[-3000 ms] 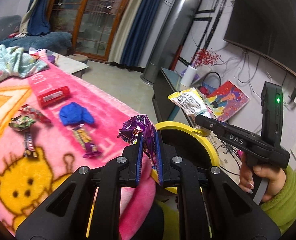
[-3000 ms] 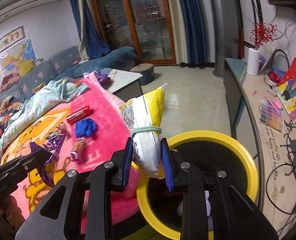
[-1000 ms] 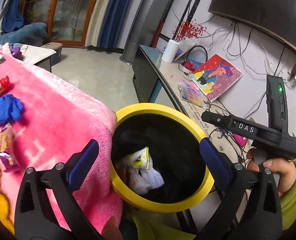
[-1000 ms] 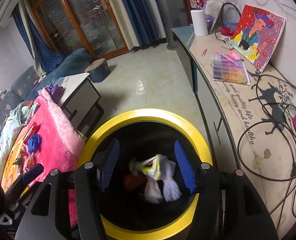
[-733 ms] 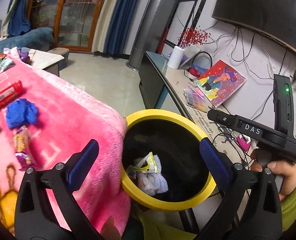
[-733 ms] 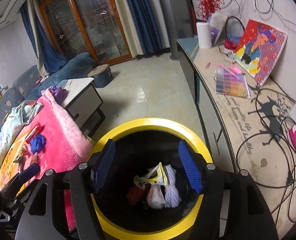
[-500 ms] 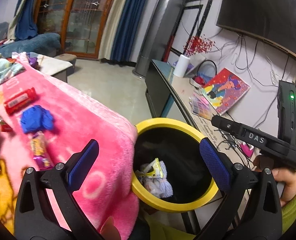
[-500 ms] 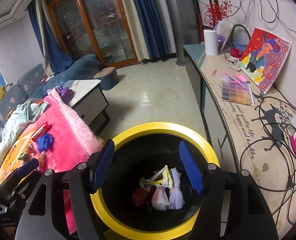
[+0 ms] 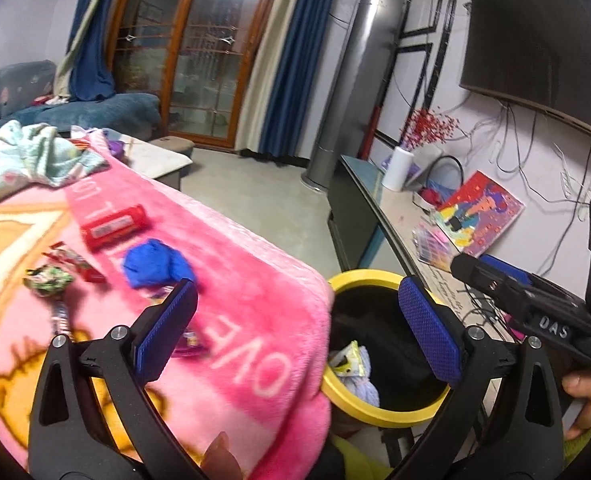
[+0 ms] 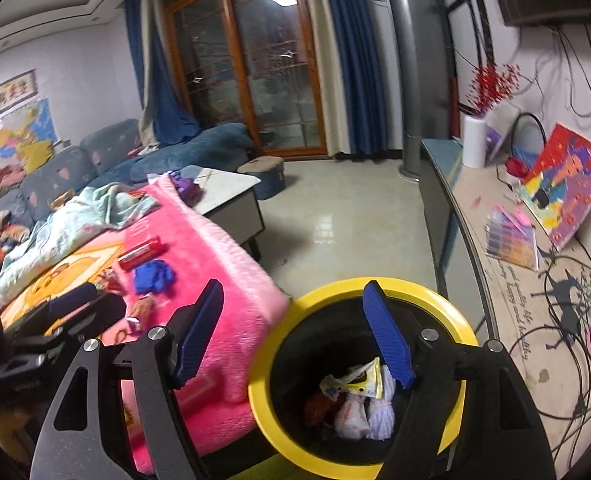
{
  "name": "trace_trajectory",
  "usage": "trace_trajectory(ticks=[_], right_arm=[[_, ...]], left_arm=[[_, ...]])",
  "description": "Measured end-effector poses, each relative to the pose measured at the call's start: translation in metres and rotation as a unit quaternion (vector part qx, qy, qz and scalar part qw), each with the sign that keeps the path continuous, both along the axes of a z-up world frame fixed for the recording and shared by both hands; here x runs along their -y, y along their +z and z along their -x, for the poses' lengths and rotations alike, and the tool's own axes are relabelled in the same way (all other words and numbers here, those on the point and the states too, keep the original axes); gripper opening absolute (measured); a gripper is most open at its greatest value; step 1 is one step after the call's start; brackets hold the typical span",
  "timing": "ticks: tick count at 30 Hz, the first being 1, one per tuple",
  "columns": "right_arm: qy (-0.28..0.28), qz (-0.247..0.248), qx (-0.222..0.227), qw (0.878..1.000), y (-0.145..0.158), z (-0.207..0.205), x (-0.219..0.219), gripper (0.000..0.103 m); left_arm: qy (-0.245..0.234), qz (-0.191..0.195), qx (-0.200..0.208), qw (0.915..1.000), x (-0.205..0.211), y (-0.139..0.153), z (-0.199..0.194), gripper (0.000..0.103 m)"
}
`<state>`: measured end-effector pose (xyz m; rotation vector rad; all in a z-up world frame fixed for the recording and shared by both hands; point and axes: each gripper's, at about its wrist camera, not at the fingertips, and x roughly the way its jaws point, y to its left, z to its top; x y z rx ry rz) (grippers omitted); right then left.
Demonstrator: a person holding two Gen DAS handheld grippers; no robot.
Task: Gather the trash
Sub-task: 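Move both open tools back over the remaining candy on the blanket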
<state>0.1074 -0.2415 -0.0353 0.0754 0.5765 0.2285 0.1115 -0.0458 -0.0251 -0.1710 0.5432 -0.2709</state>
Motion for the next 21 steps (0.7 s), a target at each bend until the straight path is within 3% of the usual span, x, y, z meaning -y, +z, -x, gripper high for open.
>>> trace_trajectory(ticks=[21], right_arm=[[0.069,0.022,0.003,0.997,0.002,0.004,-0.066,0.071]], left_arm=[[0.106,0.021,0.009,0.9941,-0.083,0.004,0.008,0.092]])
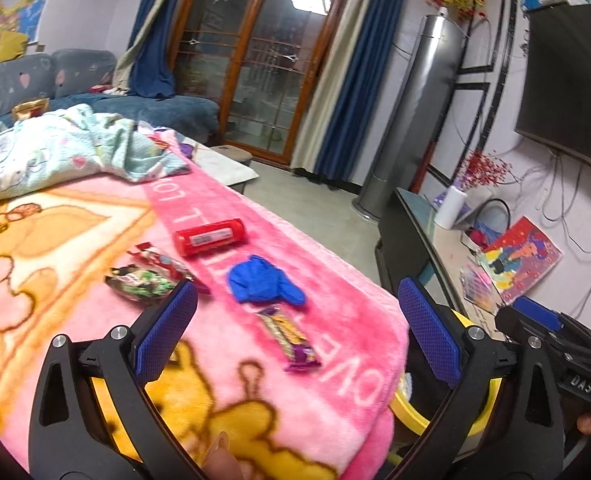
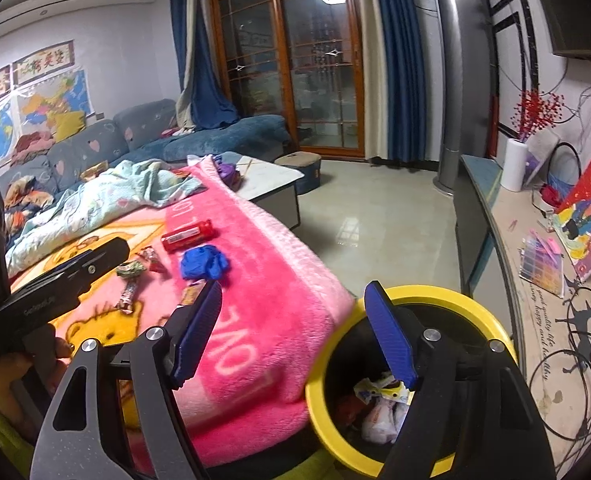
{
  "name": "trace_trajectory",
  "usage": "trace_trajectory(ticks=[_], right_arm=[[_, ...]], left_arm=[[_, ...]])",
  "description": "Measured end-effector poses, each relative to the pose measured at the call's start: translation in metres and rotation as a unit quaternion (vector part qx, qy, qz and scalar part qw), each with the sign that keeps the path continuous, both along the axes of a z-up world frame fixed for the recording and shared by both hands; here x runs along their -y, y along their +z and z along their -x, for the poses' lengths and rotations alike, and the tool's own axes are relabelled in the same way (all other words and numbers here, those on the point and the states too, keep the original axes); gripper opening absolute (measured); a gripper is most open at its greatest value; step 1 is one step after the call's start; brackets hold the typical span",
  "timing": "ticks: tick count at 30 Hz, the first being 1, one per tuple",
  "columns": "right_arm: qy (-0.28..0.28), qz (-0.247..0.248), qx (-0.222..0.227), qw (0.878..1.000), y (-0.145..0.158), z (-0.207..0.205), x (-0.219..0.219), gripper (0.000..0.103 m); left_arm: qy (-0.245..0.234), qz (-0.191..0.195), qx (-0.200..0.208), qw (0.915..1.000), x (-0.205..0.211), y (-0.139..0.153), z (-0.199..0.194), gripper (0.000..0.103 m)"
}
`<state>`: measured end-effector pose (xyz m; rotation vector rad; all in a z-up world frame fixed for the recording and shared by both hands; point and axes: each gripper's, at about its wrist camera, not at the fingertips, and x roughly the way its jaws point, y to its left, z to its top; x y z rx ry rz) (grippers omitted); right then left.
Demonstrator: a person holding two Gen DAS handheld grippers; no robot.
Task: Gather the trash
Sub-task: 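Move both open tools back over the remaining candy on the blanket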
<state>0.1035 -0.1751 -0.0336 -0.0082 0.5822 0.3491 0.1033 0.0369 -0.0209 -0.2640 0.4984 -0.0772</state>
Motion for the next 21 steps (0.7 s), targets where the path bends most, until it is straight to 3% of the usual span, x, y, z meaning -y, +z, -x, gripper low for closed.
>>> trace_trajectory(ticks=[21], right_arm=[[0.066,0.016,-0.033,0.997,-0.024,-0.018,-0.084,0.071]], left_arm=[[0.097,0.033,-0.033,0.9942,-0.084,-0.019,-0.002,0.092]])
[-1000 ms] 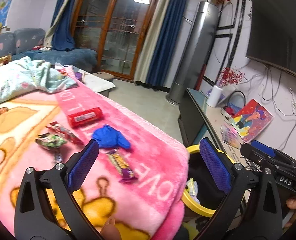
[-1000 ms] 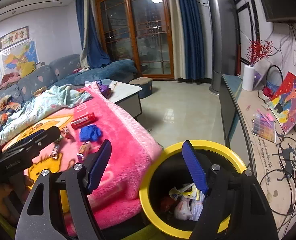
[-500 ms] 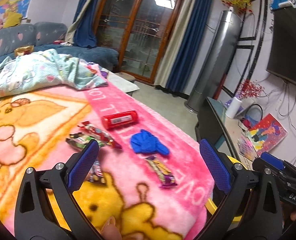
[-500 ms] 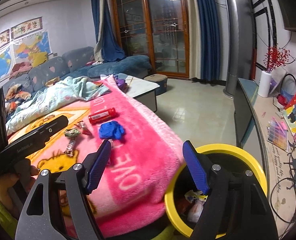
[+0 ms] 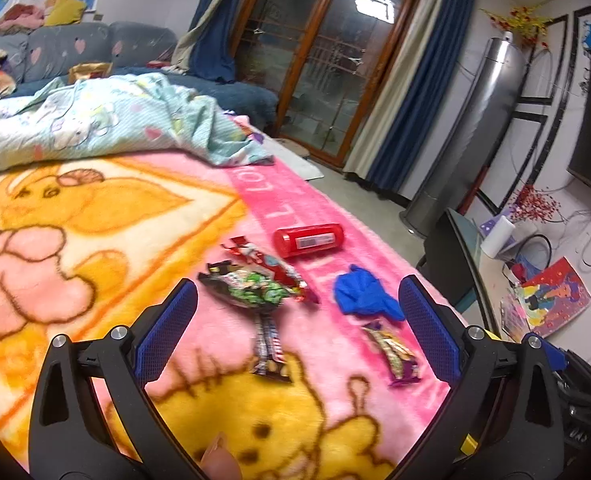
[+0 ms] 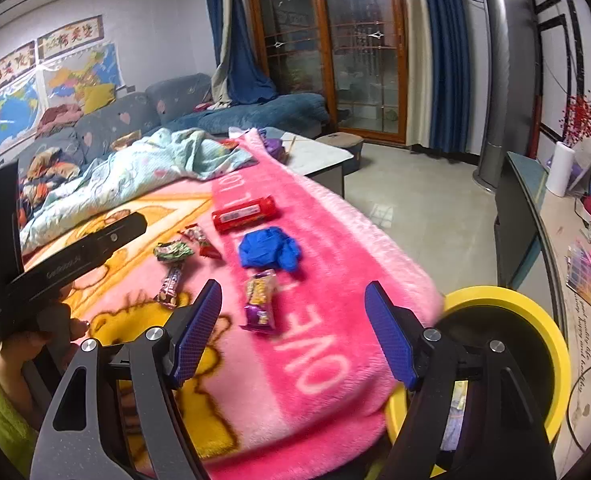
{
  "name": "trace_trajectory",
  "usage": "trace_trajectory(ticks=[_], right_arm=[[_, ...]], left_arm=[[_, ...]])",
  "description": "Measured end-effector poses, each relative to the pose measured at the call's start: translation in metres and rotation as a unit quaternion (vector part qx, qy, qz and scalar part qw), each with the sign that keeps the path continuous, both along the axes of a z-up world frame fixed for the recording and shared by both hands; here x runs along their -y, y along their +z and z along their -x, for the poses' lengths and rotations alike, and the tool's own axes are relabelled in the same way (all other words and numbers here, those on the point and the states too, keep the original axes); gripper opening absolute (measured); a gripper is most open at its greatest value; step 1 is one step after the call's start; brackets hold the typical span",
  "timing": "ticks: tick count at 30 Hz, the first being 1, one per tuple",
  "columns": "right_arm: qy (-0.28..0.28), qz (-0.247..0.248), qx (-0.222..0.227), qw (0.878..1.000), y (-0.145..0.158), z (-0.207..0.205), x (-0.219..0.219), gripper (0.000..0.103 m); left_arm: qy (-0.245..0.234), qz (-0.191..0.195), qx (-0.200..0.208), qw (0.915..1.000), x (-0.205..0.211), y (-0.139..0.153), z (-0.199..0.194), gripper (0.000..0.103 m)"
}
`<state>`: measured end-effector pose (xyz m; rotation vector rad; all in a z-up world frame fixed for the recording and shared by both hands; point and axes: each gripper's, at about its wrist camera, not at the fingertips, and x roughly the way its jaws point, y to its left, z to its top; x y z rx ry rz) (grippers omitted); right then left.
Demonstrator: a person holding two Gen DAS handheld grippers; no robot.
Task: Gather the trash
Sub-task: 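Move both open tools back over the remaining candy on the blanket, then grasp the green candy wrapper with the left tool while the right tool grasps the purple snack bag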
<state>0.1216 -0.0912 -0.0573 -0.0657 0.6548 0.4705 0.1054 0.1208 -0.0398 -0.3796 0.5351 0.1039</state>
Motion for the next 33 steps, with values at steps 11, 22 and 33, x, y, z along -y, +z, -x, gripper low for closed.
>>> trace_trajectory(ticks=[11,22,33], right_arm=[[0.010,0.014,-0.025,1.000,-0.028,-0.017,-0.029,0.071],[0.009,0.022,-0.060,0.998,-0.058,-0.041,-0.043,0.068],[0.036,0.040,-0.093,0.994,-0.085,-0.050,-0.061,0.032]], left_arm=[[0.028,0.056,-0.045,0.9970,-0.035,-0.031,-0.015,0.075],[0.018,0.172,-0.068,0.9826,-0.053,-0.061,-0.034,0.054],[0.037,0.221,-0.080,0.9714,-0.066,-0.075,-0.046,0.030]])
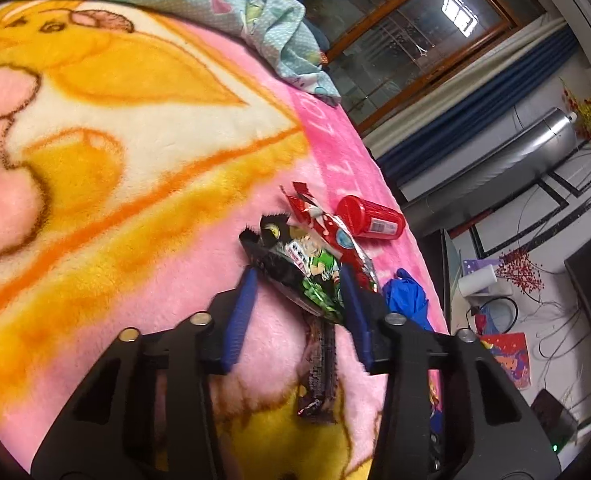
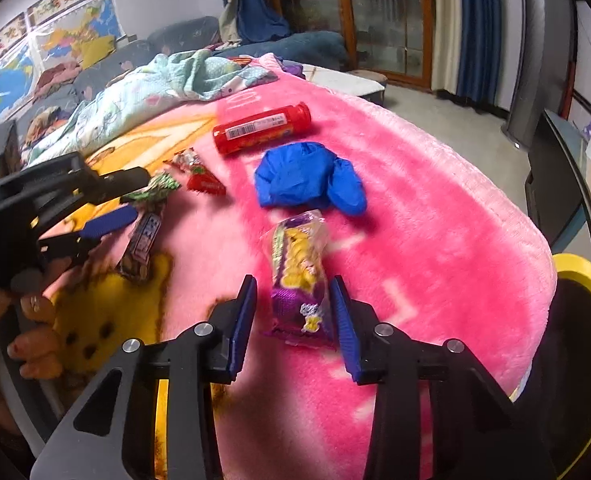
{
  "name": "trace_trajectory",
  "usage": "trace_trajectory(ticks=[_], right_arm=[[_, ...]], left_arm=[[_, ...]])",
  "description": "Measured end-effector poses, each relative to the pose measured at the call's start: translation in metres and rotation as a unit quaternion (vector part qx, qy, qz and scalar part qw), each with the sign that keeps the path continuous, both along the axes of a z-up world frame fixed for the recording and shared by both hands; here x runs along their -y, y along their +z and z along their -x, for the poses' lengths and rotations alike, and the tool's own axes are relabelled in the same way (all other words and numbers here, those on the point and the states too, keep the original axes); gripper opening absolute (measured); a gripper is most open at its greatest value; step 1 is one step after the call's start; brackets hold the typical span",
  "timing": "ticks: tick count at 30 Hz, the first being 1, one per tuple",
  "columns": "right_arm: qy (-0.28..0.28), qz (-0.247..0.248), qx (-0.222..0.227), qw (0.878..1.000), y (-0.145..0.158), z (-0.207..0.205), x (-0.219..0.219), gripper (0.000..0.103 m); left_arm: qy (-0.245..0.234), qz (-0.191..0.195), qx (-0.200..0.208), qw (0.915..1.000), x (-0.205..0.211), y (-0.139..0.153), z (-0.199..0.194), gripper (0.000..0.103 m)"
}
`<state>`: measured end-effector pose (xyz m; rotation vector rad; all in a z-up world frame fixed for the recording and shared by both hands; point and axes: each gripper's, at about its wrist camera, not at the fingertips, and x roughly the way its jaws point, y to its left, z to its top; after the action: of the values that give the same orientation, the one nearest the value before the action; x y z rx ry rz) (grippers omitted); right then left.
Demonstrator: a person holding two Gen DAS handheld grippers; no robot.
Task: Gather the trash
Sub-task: 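Grasp the green candy wrapper with the left tool while the right tool grasps the purple snack bag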
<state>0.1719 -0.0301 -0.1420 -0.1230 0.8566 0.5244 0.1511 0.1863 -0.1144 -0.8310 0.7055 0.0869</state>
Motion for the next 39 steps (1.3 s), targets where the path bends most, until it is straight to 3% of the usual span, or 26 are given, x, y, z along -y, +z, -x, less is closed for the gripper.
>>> trace_trajectory(ticks=[5,10,22,39], right_arm=[[0.008,-0.002,-0.002,1.000,0.000,0.008,0.001,0.029],[0.029,0.003,0.004,1.000,0.002,0.020,-0.004,0.028],[0.083,-0.011,0.006,0.997,0.017,0.043,-0.015,0.028],[0.046,-0.023,0.026,0.998,0.046,0.039,0.023,0.028]], left_arm=[[0.003,0.008,0.000,1.0000,-0.005,-0.003,0.002,0.014],[-0.001,0.007,0.012,0.9999,-0.005,0.001,0.009,0.009],[-0.011,-0.054,0.052,0.9972,0.005,0.033,0.034,0.006],[-0.057,-0.087,0.086,0.9908,0.040,0.062,0.042,0.005]])
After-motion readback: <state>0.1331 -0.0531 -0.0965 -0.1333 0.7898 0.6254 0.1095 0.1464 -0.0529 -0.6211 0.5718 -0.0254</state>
